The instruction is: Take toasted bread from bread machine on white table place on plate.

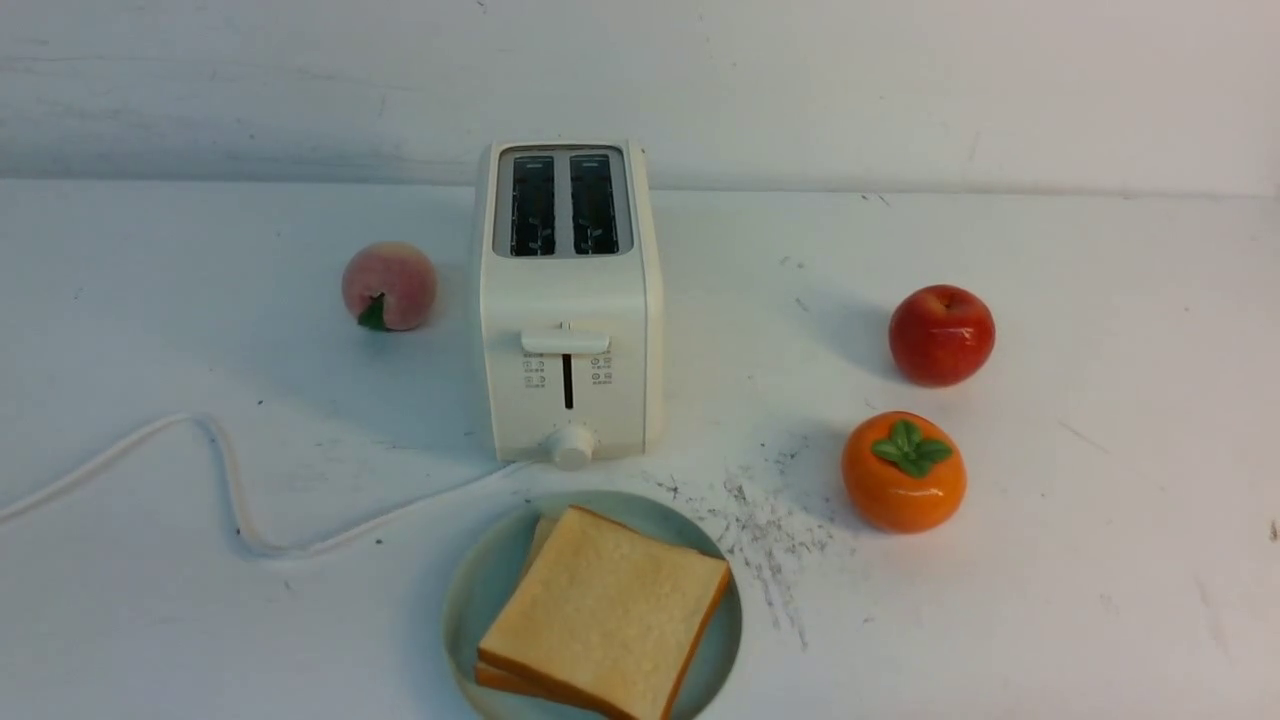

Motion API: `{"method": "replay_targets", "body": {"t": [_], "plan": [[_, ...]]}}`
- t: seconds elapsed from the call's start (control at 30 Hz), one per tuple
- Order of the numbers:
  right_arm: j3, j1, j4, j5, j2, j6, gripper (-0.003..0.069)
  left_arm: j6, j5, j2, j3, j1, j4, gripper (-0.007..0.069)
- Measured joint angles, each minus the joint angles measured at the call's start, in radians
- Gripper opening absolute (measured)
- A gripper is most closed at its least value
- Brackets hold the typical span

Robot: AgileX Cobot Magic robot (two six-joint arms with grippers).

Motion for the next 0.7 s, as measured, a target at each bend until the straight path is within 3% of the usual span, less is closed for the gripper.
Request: {"method": "replay_targets", "body": {"t": [0.13,0.33,0.7], "plan": [[-0.001,0.000,0.003,0.004,0.000,0.013,0.0101,-0.003,-0.105,-0.156,0.185,0.000,-0.019,-0.0014],[-0.001,0.000,0.004,0.006,0.000,-0.004,0.0110,-0.004,-0.387,-0.268,0.501,0.000,-0.021,-0.0014],[-0.001,0.000,0.004,0.006,0.000,-0.047,0.0125,-0.008,-0.748,-0.255,0.698,0.000,-0.034,-0.0014]]}}
